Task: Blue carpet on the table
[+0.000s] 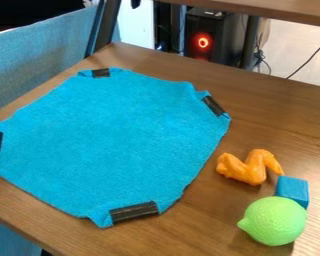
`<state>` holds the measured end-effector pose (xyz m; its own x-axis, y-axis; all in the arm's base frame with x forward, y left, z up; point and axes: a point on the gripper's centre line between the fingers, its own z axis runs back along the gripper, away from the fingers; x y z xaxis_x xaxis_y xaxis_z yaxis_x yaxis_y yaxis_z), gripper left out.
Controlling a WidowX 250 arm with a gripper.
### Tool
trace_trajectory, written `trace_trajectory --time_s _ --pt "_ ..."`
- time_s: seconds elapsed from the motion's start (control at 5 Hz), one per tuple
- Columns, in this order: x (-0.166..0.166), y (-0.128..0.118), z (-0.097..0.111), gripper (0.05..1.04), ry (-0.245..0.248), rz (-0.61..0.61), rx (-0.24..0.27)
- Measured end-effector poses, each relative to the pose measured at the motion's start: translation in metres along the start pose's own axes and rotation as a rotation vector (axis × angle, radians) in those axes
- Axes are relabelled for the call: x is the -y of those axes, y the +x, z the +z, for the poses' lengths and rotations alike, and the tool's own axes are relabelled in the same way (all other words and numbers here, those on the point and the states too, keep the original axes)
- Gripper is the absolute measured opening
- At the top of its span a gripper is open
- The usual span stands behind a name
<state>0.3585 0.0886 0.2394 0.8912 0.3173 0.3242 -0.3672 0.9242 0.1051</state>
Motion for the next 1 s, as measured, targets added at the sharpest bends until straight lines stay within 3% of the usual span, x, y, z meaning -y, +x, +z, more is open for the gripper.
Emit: trace_trajectory --time_s 0.2,0.4,0.6,0.8,1.0 --pt "0.003 -0.003 -0.013 0.999 -0.004 -0.009 -0.041" --pt "-0.007 -0.009 -0.019 1.000 -0.097 -0.032 -0.102" --pt "-0.026 -0.013 -0.026 1.000 -0.196 -0.137 -0.207" --pt "-0.034 -0.008 -0.035 1.000 -0.292 -0.389 -0.260" --pt "-0.044 -0.004 -0.042 0.999 -0.273 -0.629 -0.206"
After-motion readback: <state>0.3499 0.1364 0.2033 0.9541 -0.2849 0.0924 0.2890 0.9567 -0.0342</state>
